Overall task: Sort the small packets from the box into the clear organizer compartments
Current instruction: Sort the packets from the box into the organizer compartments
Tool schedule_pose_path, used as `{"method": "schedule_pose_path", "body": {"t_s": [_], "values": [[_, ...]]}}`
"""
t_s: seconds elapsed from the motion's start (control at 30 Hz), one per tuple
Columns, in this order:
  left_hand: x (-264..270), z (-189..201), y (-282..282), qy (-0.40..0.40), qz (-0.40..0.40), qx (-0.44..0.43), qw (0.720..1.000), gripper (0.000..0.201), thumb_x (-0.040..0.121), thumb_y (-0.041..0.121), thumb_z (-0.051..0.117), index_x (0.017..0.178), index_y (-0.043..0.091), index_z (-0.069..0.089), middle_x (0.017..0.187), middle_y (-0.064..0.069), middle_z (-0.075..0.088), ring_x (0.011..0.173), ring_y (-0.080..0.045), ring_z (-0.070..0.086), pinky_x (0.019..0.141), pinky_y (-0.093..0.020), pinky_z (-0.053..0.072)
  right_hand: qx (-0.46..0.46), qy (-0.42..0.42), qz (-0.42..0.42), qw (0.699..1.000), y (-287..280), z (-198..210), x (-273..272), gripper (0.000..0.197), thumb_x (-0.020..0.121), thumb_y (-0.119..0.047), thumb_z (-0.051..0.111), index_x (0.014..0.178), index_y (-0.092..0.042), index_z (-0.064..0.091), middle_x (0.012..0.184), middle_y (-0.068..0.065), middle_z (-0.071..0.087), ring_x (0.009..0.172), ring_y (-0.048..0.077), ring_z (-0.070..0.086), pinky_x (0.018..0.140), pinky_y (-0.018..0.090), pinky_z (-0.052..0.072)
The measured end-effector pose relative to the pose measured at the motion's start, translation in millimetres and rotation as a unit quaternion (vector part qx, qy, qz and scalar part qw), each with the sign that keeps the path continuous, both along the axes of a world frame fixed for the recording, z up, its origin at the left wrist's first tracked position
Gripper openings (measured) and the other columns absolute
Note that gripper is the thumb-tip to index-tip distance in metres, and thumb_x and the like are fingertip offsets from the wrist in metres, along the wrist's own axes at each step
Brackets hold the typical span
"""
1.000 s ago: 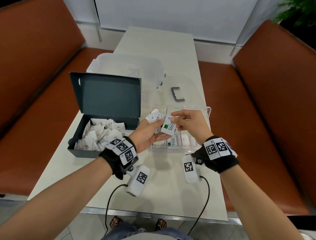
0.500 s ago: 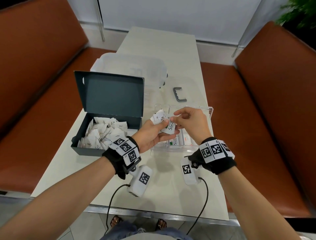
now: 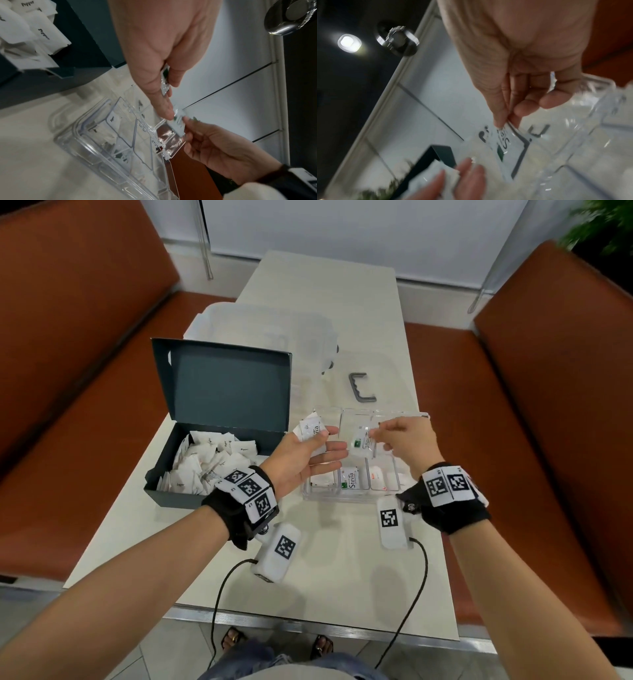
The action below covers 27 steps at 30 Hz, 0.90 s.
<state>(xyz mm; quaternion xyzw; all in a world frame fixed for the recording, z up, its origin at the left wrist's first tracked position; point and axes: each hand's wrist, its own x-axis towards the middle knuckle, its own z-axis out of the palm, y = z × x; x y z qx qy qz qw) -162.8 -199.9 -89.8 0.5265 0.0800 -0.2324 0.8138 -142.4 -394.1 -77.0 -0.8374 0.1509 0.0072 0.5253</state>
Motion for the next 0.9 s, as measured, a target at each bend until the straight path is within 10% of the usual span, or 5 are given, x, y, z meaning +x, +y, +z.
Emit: {"method": "schedule_pose_path", "body": {"t_s": [0.43,0.9], "values": [[-4.2,-1.9,0.8,0.008,-0.007,0.01,1.0,0.032,0.103,0.017,0.044,0.13,0.002,0.053,0.119,-0.024,0.065,0.108,-0.031,0.067,0.082,-0.035,0.059,-0.376,0.078,0.087,0.919,38.7,-58.5,-1.4,0.013,0.083,-0.026,0.069,0.094,-0.023,0.064,0.095,-0.001,0.067,0.099,0.023,0.06,0.093,0.038,0.034],[-5.4,-1.5,5.8,0.01,-0.01,0.008,1.0,0.033,0.103,0.017,0.045,0.132,0.002,0.052,0.121,-0.025,0.064,0.111,-0.032,0.065,0.084,-0.036,0.059,-0.65,0.016,0.303,0.697,31.6,-49.4,-4.8,0.013,0.086,-0.031,0.066,0.099,-0.03,0.066,0.092,-0.007,0.067,0.107,0.02,0.049,0.094,0.04,0.028]]}}
